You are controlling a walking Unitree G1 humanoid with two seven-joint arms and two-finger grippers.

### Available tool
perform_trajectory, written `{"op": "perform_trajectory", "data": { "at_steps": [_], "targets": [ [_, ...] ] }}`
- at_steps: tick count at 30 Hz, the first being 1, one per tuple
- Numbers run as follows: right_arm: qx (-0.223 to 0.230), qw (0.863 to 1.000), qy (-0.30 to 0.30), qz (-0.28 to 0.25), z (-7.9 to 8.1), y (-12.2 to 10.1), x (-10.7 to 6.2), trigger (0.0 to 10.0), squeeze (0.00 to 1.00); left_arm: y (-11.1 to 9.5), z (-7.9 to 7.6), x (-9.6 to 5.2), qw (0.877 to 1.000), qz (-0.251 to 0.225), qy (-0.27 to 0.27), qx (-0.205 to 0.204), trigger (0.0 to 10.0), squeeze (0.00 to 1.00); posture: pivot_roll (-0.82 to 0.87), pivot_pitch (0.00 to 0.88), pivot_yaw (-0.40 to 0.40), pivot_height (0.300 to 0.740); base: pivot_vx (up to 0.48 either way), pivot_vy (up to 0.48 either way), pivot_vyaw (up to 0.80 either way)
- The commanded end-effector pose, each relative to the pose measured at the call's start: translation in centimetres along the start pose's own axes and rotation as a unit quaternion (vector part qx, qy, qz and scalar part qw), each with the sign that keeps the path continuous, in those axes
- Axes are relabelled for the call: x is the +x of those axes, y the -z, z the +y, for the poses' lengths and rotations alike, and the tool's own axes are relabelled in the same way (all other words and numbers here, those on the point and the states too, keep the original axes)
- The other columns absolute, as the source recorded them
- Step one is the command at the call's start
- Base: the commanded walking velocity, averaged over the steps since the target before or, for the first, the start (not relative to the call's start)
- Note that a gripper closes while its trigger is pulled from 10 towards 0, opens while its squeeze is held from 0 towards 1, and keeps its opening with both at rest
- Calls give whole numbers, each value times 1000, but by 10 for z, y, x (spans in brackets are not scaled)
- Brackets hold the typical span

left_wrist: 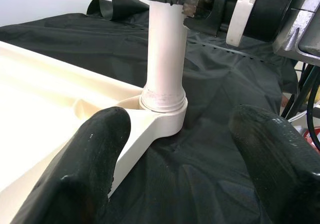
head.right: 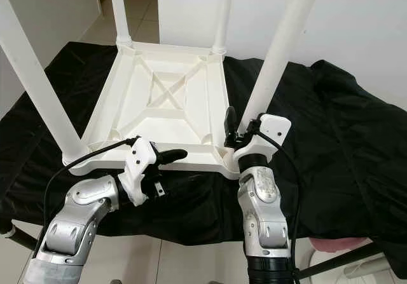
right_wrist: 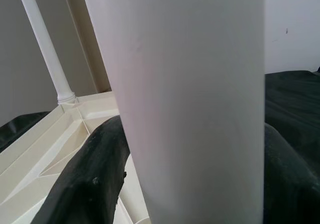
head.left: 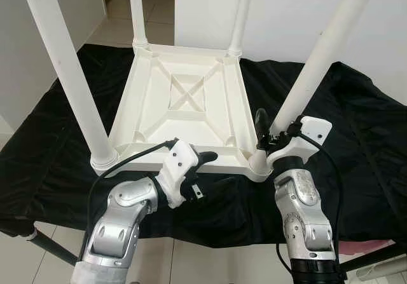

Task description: Building children table

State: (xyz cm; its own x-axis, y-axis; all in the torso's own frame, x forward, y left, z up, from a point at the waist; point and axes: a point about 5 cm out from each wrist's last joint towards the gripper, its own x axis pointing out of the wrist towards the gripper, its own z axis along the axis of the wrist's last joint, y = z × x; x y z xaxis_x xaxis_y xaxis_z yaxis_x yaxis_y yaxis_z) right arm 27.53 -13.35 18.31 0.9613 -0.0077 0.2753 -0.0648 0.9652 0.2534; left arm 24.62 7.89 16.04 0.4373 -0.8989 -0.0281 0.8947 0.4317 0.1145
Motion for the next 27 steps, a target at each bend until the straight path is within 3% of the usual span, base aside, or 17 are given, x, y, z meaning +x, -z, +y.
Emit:
{"op": "perform_trajectory", "data": {
  "at_steps": [1, 6, 7, 8, 9, 10, 11, 12, 13, 27],
  "targets": [
    [18, 1000, -3, 12, 7, 5, -2, 10000, 0, 2, 5, -1, 997, 6, -75, -4, 10000, 0, 28, 3, -82, 740, 0, 0, 0],
    [23, 1000, -7, 15, 6, 3, -2, 10000, 0, 7, 2, -2, 997, 10, -77, -9, 10000, 0, 29, 5, -87, 740, 0, 0, 0],
    [23, 1000, -6, 16, 6, 3, -2, 7843, 0, 7, 1, -2, 997, 11, -78, -11, 10000, 0, 29, 5, -87, 740, 0, 0, 0],
    [24, 1000, -8, 16, 5, 2, -2, 9216, 0, 9, 1, -2, 997, 13, -79, -15, 10000, 0, 29, 6, -88, 740, 0, 0, 0],
    [24, 1000, -8, 16, 5, 2, -2, 9216, 0, 9, 1, -2, 997, 13, -79, -15, 10000, 0, 29, 6, -88, 740, 0, 0, 0],
    [22, 1000, -9, 15, 5, 1, -2, 0, 0, 13, 0, -3, 996, 18, -83, -19, 10000, 0, 28, 6, -88, 740, 0, 0, 0],
    [21, 1000, -9, 14, 5, 1, -2, 4431, 0, 15, 0, -3, 996, 20, -85, -19, 10000, 0, 28, 6, -88, 740, 0, 0, 0],
    [18, 1000, -8, 15, 5, 0, -2, 4431, 0, 16, 0, -4, 996, 21, -87, -20, 10000, 0, 26, 6, -89, 740, 0, 0, 0],
    [17, 1000, -11, 14, 6, 0, -2, 10000, 0, 17, -1, -4, 995, 20, -90, -25, 10000, 0, 26, 6, -89, 740, 0, 0, 0],
    [-11, 1000, 6, 24, 0, 2, -1, 10000, 0, 16, 1, -2, 995, 15, -97, -26, 10000, 0, 23, 1, -91, 740, 0, 0, 0]
  ]
}}
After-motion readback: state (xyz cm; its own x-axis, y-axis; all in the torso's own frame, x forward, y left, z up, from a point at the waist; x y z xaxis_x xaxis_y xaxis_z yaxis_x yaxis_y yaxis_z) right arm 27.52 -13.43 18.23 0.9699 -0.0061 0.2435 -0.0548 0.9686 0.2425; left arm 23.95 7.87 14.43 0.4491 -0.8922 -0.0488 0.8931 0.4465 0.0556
